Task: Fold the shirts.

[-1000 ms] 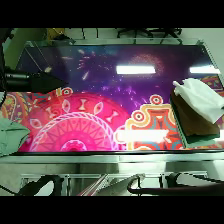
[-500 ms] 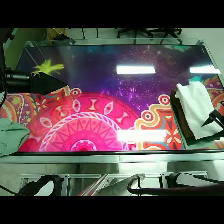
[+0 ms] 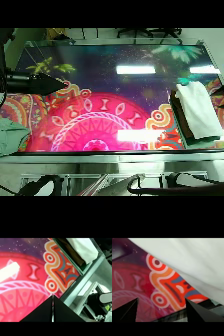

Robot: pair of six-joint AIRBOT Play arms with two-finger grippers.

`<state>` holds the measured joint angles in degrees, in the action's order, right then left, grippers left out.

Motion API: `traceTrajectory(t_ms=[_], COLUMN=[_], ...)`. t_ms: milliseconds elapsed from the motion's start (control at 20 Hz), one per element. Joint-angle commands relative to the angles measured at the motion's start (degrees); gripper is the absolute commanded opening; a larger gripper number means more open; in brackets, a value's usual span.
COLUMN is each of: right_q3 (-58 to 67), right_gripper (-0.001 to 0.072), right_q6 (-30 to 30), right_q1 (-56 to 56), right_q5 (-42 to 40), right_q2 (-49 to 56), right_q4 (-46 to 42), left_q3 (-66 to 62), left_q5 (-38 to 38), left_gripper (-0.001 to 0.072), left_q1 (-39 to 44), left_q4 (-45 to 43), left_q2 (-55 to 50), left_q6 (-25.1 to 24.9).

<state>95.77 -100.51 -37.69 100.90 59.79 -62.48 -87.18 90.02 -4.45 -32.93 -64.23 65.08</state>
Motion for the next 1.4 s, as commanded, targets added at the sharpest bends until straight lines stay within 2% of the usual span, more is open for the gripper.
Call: traceTrajectory(t_ms=[0,50,100,300,450,550,700,800,1000,1350], right_q3=[1.29,0.39,-1.27,-14.64,-32.74,-41.97,-45.68,-45.68,-45.68,-45.68], right_gripper=[0.0362,0.0052,0.0027,0.0020,0.0020,0.0020,0.0020,0.0020,0.0020,0.0021], right_q6=[2.12,3.63,3.72,7.17,8.85,8.81,8.83,8.81,8.20,8.22], right_q1=[5.66,9.20,13.55,32.74,45.46,50.21,51.45,51.41,51.36,51.36], right_q5=[-1.84,-4.55,-7.74,-19.28,-29.46,-34.86,-36.00,-36.00,-35.34,-35.34], right_q2=[-2.08,-2.51,-3.06,-6.23,-12.41,-16.44,-17.88,-17.86,-17.86,-17.86], right_q4=[2.60,2.54,2.51,0.09,-0.26,-0.26,-0.20,0.50,4.70,4.70], left_q3=[-0.04,-0.04,0.00,3.43,17.40,27.87,37.81,40.72,44.09,47.78], left_q5=[1.07,1.01,0.87,0.87,-3.17,-7.63,-10.75,-11.76,-13.53,-15.80], left_gripper=[0.0014,0.0013,0.0014,0.0013,0.0013,0.0013,0.0013,0.0013,0.0014,0.0014], left_q1=[0.00,0.00,0.02,3.61,9.25,12.68,14.19,14.16,14.16,14.16], left_q4=[0.00,0.00,0.00,-0.52,-1.57,-5.20,-8.00,-8.00,-8.00,-8.00], left_q2=[0.04,0.04,0.04,2.54,10.80,16.94,22.73,25.42,29.38,33.46], left_q6=[0.55,0.55,0.83,3.39,3.32,3.61,6.38,6.38,6.40,6.40])
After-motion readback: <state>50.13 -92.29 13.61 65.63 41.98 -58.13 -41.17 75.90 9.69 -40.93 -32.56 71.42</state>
